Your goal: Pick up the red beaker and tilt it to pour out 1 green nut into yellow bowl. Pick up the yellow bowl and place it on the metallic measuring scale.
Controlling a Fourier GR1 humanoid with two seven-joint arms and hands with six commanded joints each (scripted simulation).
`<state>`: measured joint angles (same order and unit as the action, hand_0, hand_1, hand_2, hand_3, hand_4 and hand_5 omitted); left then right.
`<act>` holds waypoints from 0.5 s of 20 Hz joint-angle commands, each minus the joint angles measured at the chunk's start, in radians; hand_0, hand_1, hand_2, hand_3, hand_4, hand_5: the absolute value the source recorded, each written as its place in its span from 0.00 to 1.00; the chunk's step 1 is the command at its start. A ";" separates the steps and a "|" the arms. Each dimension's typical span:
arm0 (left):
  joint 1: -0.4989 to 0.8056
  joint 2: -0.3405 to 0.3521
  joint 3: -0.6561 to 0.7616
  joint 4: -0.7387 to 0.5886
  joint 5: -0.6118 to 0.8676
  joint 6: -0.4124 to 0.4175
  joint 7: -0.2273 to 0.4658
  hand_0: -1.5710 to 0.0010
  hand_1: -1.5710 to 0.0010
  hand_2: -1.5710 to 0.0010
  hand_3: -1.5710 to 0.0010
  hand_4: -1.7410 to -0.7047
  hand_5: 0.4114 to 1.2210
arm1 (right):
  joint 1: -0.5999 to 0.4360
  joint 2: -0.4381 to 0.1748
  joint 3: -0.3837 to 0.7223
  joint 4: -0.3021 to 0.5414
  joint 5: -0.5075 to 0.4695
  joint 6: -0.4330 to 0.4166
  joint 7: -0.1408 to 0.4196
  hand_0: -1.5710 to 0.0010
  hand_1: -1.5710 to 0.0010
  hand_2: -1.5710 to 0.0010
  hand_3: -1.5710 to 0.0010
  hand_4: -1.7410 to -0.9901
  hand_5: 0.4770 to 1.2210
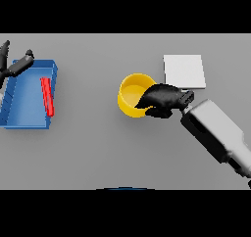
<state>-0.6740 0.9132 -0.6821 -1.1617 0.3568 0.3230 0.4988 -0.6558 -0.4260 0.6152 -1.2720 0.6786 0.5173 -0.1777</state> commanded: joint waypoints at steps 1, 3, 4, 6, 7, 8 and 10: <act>0.005 0.005 0.001 -0.012 0.002 0.003 0.000 1.00 1.00 1.00 1.00 0.92 0.39 | -0.012 -0.018 -0.009 -0.013 -0.008 0.010 -0.009 0.02 0.02 0.02 0.15 0.03 0.99; -0.001 -0.002 0.005 -0.006 0.007 0.000 -0.007 1.00 1.00 1.00 1.00 0.91 0.40 | -0.025 -0.028 -0.016 -0.013 -0.012 0.017 0.018 0.01 0.01 0.01 0.17 0.03 1.00; -0.004 0.005 0.010 -0.004 0.011 -0.009 -0.009 1.00 1.00 1.00 1.00 0.91 0.40 | -0.037 -0.021 -0.016 -0.010 -0.018 0.025 0.037 0.01 0.01 0.01 0.17 0.03 1.00; -0.004 0.005 0.013 0.000 0.015 -0.016 -0.026 1.00 1.00 1.00 1.00 0.91 0.40 | -0.072 0.005 -0.017 0.002 -0.032 0.039 0.059 0.01 0.01 0.01 0.14 0.02 1.00; -0.006 0.009 0.015 0.004 0.013 -0.017 -0.033 1.00 1.00 1.00 1.00 0.91 0.41 | -0.080 0.006 -0.020 0.004 -0.040 0.046 0.057 0.00 0.01 0.01 0.16 0.02 1.00; 0.001 0.005 0.009 0.002 0.007 -0.006 -0.024 1.00 1.00 1.00 1.00 0.91 0.41 | -0.091 0.003 -0.034 0.014 -0.050 0.048 0.065 0.00 0.01 0.00 0.18 0.02 1.00; -0.004 0.011 0.016 0.014 0.011 -0.016 -0.024 1.00 1.00 1.00 1.00 0.91 0.42 | -0.108 -0.019 -0.047 0.034 -0.038 0.023 0.089 0.06 0.02 0.00 0.19 0.02 1.00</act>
<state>-0.6778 0.9246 -0.6662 -1.1475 0.3674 0.3069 0.4742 -0.7644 -0.4456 0.5676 -1.2377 0.6399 0.5404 -0.0860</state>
